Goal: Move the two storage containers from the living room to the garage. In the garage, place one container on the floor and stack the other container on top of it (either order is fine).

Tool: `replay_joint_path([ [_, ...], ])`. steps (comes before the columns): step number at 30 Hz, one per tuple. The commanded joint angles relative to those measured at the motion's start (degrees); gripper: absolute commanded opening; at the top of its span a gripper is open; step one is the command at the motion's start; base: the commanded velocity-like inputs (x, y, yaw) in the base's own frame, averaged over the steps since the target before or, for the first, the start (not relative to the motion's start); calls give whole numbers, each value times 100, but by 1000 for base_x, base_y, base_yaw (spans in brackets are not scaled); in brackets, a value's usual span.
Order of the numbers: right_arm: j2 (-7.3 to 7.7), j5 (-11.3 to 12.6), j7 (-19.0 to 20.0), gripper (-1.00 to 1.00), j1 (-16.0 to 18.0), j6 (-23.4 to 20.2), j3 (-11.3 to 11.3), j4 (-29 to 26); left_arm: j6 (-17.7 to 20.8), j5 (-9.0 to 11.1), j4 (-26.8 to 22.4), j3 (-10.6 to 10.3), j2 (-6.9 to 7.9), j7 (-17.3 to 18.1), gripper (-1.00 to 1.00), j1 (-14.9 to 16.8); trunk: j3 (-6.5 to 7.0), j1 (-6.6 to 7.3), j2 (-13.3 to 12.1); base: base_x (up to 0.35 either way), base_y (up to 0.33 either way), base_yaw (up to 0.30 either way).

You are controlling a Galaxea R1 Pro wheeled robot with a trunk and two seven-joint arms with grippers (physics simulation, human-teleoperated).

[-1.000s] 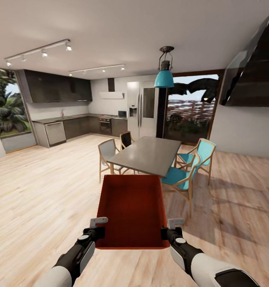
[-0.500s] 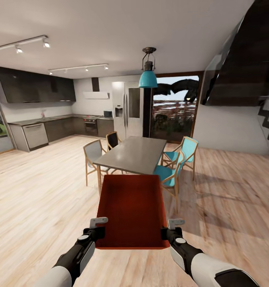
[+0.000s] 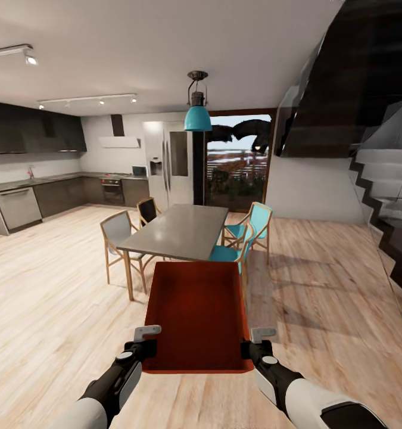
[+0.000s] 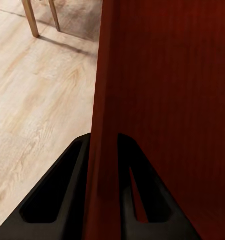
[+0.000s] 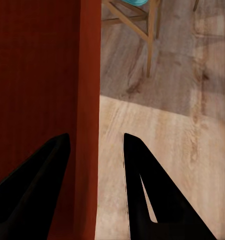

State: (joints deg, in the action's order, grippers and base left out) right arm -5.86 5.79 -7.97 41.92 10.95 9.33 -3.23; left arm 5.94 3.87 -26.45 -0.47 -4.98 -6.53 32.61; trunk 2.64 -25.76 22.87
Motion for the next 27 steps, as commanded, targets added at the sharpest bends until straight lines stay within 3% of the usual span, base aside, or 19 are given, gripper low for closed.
replay_joint_path([
  [1,-4,-16,1,-100,0,4,-169,-11,39,60,-18,117,-3,-47,-100,-1,-2,-2,5,0,0,-243],
  [27,-14,-16,9,-100,0,-4,-169,-11,39,81,26,117,-3,-41,-100,-1,-2,-2,5,0,0,-243],
])
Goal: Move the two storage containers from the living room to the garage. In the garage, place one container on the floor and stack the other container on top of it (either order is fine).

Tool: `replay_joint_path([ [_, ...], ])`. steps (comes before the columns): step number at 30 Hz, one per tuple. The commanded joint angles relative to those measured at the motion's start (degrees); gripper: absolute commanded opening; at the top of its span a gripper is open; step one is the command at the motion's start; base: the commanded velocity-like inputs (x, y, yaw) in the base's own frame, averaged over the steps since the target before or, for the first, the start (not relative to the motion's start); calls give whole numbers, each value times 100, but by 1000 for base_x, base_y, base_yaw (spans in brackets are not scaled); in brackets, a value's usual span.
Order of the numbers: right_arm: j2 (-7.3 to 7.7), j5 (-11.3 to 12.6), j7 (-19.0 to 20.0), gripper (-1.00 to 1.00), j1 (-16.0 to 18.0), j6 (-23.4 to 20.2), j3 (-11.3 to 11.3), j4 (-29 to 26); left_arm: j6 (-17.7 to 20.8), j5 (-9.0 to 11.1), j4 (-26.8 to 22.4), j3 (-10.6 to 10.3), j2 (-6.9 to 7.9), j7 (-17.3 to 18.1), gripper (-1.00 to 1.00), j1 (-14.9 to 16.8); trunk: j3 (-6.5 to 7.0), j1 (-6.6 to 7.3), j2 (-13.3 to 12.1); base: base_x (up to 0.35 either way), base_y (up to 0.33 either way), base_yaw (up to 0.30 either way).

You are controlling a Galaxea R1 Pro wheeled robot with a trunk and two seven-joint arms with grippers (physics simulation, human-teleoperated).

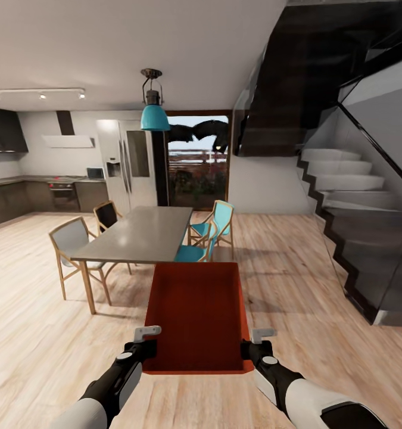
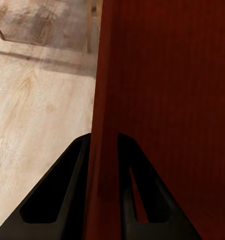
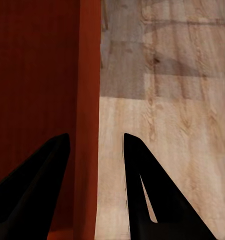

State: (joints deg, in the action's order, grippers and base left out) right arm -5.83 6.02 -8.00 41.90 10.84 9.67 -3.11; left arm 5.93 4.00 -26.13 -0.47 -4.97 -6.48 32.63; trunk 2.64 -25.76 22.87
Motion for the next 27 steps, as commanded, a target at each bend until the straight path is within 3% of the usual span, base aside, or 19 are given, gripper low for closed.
replay_joint_path([
  [1,-15,-40,11,-100,2,7,-202,-23,40,72,-10,117,-4,-47,-100,-3,-2,-2,5,0,0,-244],
  [8,-14,-40,9,-100,2,6,-202,-23,40,187,-8,116,-4,-47,-100,-3,-2,-2,5,0,0,-243],
  [27,-10,-40,9,-100,2,11,-202,-23,37,193,-1,96,-4,-38,-100,-3,-2,-2,5,0,0,-243],
])
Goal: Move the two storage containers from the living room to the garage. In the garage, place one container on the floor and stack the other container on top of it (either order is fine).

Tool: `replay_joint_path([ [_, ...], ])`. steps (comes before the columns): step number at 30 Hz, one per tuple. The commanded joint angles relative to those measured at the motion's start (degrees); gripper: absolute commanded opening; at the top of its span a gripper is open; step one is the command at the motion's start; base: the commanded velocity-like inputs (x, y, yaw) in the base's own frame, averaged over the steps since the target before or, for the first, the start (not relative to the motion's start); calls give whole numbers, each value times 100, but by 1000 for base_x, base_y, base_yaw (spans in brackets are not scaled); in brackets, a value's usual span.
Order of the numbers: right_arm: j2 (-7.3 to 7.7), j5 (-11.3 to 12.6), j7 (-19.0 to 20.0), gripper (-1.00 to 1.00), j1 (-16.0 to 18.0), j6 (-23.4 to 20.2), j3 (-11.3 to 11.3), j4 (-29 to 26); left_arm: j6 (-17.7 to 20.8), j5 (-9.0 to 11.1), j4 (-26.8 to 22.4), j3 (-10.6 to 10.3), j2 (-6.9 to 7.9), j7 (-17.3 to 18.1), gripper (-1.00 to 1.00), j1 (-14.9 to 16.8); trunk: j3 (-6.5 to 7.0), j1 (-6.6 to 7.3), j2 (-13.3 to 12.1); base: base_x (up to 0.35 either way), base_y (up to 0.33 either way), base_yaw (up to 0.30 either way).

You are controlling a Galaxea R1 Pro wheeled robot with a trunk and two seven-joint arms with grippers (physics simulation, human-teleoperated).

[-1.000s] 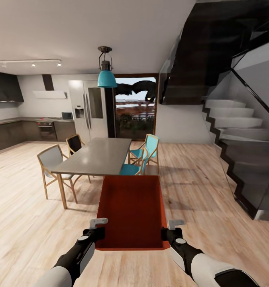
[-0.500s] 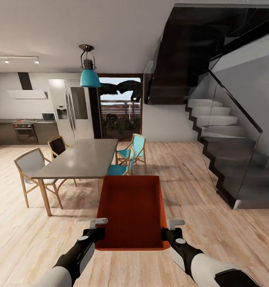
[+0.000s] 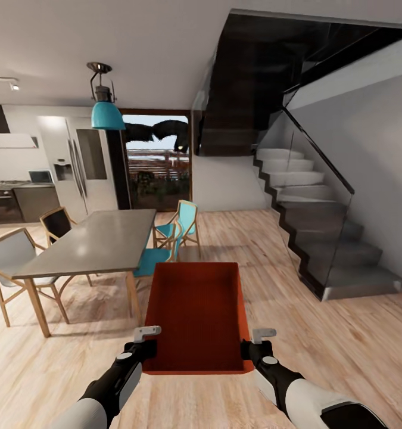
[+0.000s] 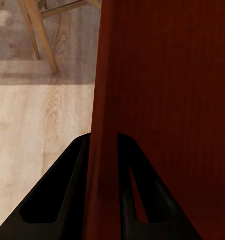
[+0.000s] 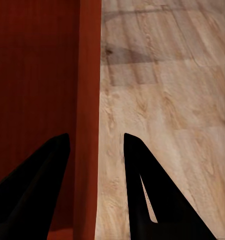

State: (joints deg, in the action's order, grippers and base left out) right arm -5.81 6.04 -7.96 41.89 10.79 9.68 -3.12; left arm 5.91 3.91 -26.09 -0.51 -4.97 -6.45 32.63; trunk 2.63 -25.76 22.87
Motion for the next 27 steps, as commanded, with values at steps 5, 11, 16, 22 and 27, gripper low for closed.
replay_joint_path([
  [5,-11,-41,5,-100,3,20,-203,-22,33,198,0,96,1,-41,-100,-2,-2,-2,5,0,0,-243],
  [11,-13,-41,5,-100,3,20,-202,-22,34,198,1,95,5,-41,-100,-2,-2,-2,5,0,0,-243],
  [16,-11,-41,5,-100,3,20,-203,-22,41,198,-6,95,-3,-47,-100,-2,-2,-2,5,0,0,-243],
  [22,-11,-41,5,-100,3,20,-203,-22,40,198,-10,95,-4,-49,-100,-2,-1,-2,5,0,0,-243],
  [27,-12,-41,5,-100,3,18,-203,-22,39,198,-15,95,-4,-49,-100,-2,9,-2,5,0,0,-243],
])
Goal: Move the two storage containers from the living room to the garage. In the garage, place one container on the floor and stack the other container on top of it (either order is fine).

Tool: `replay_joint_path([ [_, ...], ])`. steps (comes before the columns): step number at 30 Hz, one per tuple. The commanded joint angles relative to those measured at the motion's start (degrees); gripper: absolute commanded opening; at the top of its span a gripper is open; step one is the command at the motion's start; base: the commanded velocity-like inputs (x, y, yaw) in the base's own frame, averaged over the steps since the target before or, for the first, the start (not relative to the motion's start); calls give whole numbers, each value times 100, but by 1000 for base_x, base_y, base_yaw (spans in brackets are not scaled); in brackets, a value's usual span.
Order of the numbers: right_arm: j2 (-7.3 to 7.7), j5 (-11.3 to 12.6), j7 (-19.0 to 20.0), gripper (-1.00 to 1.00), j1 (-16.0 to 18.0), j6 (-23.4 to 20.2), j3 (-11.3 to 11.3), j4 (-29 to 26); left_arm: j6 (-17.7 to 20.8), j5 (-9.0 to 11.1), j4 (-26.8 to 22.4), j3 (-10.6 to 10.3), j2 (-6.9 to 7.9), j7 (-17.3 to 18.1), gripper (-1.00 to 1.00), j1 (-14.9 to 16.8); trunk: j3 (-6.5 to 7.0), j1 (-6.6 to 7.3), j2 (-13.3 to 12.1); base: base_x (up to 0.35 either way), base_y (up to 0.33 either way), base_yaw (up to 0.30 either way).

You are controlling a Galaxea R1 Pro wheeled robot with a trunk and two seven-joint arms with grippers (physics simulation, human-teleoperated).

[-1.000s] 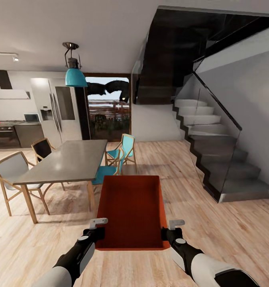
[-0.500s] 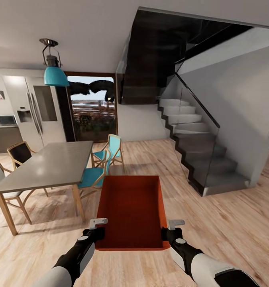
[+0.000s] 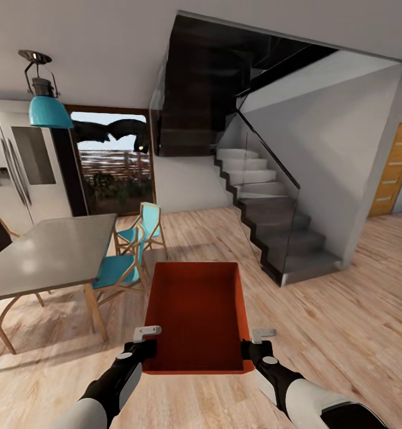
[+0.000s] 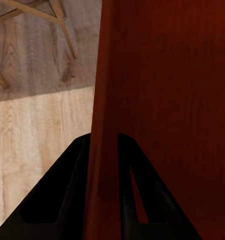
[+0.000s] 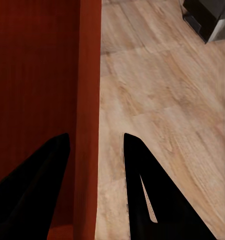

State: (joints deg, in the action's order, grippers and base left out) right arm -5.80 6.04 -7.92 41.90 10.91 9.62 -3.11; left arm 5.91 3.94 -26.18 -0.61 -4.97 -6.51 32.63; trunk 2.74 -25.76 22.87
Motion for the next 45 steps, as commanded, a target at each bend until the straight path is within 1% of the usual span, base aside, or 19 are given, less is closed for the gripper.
replay_joint_path([
  [1,-12,-41,1,-100,2,6,-197,-23,40,195,-7,105,-4,-43,-100,-2,1,-2,4,0,0,-243],
  [18,-17,-41,-4,-100,2,7,-197,-23,36,195,-10,105,-4,-41,-100,-2,43,-2,4,0,0,-243],
  [45,-26,-41,-4,-100,2,7,-197,-23,34,190,-12,97,-4,-42,-100,-2,45,-2,4,0,0,-243],
])
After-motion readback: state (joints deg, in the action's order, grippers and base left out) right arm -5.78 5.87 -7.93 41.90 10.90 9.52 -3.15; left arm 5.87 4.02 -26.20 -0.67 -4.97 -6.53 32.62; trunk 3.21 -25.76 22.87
